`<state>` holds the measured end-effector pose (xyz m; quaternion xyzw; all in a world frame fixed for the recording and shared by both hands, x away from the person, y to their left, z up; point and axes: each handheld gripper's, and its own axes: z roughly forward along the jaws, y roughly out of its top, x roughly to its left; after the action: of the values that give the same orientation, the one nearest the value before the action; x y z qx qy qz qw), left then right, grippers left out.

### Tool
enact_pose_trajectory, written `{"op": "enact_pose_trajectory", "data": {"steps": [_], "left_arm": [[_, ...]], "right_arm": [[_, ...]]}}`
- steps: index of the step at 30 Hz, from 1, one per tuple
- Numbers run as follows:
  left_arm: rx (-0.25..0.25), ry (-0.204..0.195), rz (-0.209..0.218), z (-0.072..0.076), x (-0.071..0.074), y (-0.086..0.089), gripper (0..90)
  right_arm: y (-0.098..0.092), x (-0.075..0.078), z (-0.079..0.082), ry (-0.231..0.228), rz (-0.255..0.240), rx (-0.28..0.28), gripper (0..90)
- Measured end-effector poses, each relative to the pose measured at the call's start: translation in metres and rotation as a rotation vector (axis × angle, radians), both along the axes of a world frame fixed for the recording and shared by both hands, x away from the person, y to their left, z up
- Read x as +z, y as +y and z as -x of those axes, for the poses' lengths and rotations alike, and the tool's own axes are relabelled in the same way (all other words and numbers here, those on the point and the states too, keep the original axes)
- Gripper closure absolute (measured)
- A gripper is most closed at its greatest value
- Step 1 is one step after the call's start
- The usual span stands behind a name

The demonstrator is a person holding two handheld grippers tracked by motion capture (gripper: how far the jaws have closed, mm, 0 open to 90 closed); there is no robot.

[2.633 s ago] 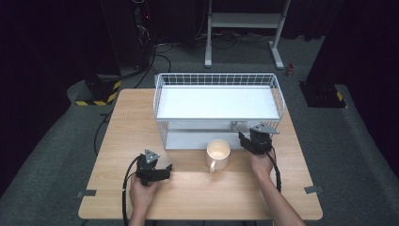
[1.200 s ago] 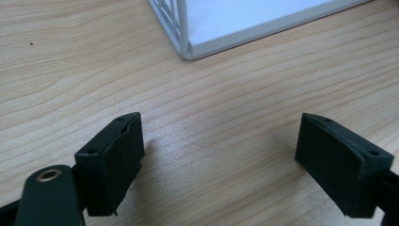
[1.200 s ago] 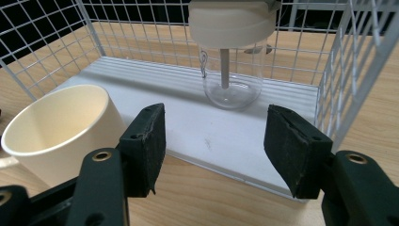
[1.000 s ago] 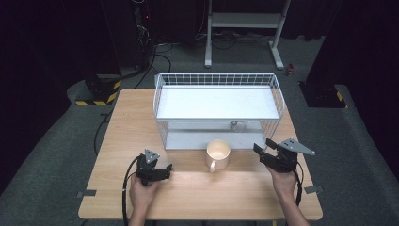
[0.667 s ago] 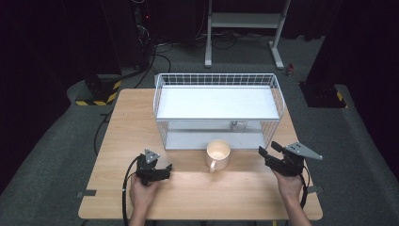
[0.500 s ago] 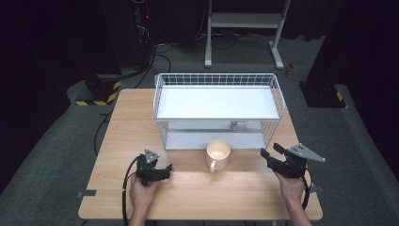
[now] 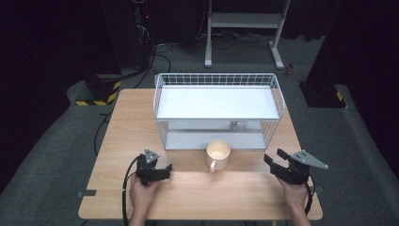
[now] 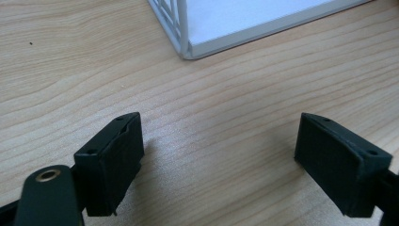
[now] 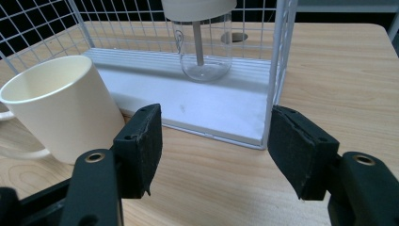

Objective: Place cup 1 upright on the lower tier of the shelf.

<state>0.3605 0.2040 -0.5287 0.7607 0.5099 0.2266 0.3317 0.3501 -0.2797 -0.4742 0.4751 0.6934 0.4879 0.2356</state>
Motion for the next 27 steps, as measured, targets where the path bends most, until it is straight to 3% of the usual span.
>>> {"op": "enact_pose_trajectory", "data": {"steps": [15,27], "left_arm": [[0.001,0.0,0.0,0.0,0.0,0.0,16.1],[0.001,0.0,0.0,0.0,0.0,0.0,16.2]], "right_arm": [[-0.003,-0.014,0.008,0.026,0.034,-0.01,35.8],[0.0,-0.027,0.007,0.061,0.101,-0.02,35.7]]}}
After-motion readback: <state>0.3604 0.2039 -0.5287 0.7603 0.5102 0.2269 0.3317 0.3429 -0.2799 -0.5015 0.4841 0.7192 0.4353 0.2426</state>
